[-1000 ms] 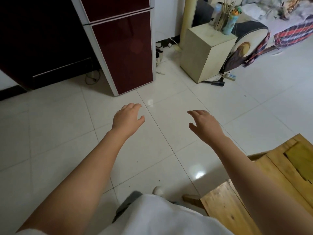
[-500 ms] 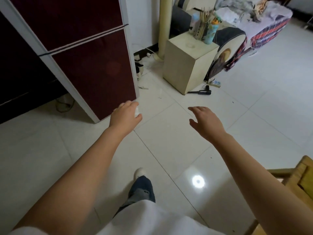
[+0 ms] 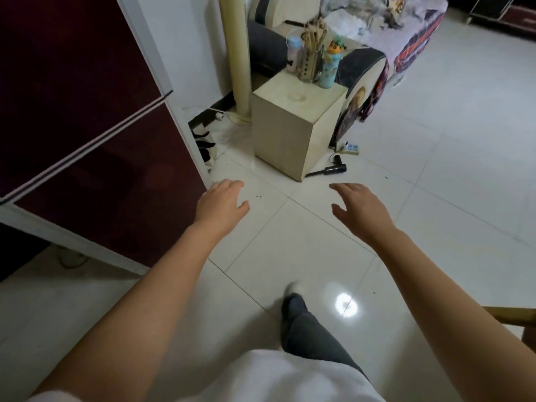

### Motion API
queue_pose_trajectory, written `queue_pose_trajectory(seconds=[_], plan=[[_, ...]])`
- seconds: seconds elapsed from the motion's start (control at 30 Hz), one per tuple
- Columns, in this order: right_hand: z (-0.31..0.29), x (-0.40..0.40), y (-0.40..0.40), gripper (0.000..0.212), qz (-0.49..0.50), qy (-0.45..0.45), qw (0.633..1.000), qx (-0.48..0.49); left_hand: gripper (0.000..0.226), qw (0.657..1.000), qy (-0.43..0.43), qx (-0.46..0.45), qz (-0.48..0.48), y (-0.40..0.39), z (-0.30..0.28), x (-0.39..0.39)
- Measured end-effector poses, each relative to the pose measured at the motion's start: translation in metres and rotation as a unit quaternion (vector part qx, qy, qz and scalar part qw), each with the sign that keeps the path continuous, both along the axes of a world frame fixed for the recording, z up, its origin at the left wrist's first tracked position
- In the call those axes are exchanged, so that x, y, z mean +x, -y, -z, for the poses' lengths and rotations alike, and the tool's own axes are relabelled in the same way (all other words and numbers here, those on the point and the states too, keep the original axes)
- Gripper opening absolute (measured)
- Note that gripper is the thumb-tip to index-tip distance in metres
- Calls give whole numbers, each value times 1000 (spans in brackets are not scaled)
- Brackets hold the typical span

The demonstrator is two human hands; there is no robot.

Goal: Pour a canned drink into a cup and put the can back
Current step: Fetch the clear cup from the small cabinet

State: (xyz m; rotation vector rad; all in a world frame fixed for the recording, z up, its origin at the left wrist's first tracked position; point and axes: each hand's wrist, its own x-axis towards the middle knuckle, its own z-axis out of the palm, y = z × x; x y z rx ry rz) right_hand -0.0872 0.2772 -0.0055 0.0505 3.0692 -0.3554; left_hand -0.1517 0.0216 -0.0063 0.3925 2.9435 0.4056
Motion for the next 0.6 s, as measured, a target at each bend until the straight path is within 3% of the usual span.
queue_pose_trajectory(seconds=[0.6], plan=[[6,-291,-132,46,26,-8,999,-27,46,999,-9,-1,33,-146,-2,-305]])
